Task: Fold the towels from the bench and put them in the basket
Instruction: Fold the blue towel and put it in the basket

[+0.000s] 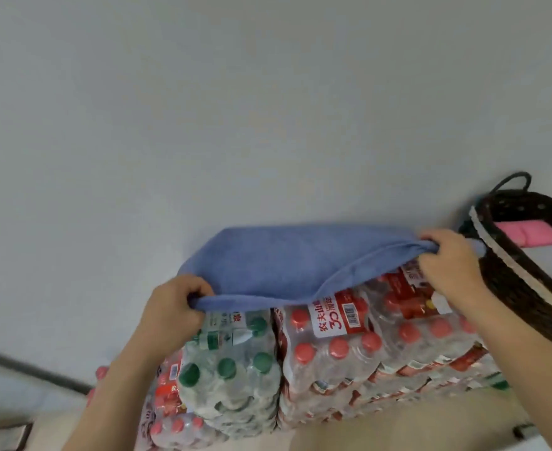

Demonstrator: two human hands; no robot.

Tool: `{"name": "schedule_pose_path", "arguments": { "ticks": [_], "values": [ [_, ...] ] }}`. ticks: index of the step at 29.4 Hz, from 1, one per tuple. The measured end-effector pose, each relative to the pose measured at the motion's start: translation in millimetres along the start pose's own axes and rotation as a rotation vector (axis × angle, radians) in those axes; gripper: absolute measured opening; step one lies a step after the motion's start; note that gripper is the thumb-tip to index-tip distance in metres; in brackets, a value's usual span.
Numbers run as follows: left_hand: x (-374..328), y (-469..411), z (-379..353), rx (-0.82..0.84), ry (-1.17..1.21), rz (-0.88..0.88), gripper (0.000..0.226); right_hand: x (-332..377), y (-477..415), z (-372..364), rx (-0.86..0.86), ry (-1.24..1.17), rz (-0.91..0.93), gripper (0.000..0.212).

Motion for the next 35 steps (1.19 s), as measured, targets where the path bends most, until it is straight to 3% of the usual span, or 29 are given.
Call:
{"name": "schedule_pose_path", "arguments": {
  "ticks": [2, 5, 13, 16, 18, 20, 22, 26, 32, 35],
  "values": [
    [11.4, 14.3, -22.1, 0.271, -0.081, -0.015, 0.027, -31.5, 18.6, -12.1, 0.094, 0.135, -0.041, 0.015],
    [19.8, 22.4, -36.7, 0.513, -0.181, -0.017, 0.021, -64.1, 37.5, -20.8, 0.17, 0.248, -0.068, 0.023],
    [21.8, 25.0, -43.5, 0.877, -0.246, -0.062, 0.03, -101.8, 62.7, -9.7, 0.146, 0.524, -0.004, 0.026],
    [18.1, 24.2, -48.4, 0.992, -0.271, -0.033, 0.01, -110.8, 72.2, -2.1, 0.091, 0.568, 0.006, 0.025],
    [13.3, 20.8, -49.8, 1.059, -0.309, 0.01, 0.024, -113.4, 77.2, 0.6, 0.027, 0.577, -0.059, 0.023],
    [8.2, 17.2, -54.3, 1.043, -0.37, -0.003, 0.044, -113.4, 80.0, 2.5, -0.023, 0.535, -0.133, 0.021],
    [-0.1, 13.6, -66.8, 0.856, -0.383, -0.1, 0.049, -112.8, 82.7, 3.5, -0.083, 0.429, -0.23, 0.018],
    [-44.9, 18.8, -107.1, 0.523, -0.183, -0.209, 0.028, -113.6, 83.8, 3.0, -0.142, 0.148, -0.458, 0.029],
    [-121.7, 50.1, -195.2, 0.526, -0.092, -0.35, 0.05, -124.1, 69.8, -2.4, -0.114, -0.104, -0.653, 0.03],
    [-160.4, 42.0, -230.8, 0.458, 0.05, -0.278, 0.033, -127.4, 69.0, -3.1, -0.193, -0.25, -0.685, 0.026]
  ]
}}
Point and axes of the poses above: each hand's wrist, its own y-axis away from the middle knuckle, its own z-axis out of the back of the hand, x = y × z, the point moved 1 cm from there along -y, towards the middle knuckle, and after that the axes turned 11 degrees about -x, right-handed, at the moved point
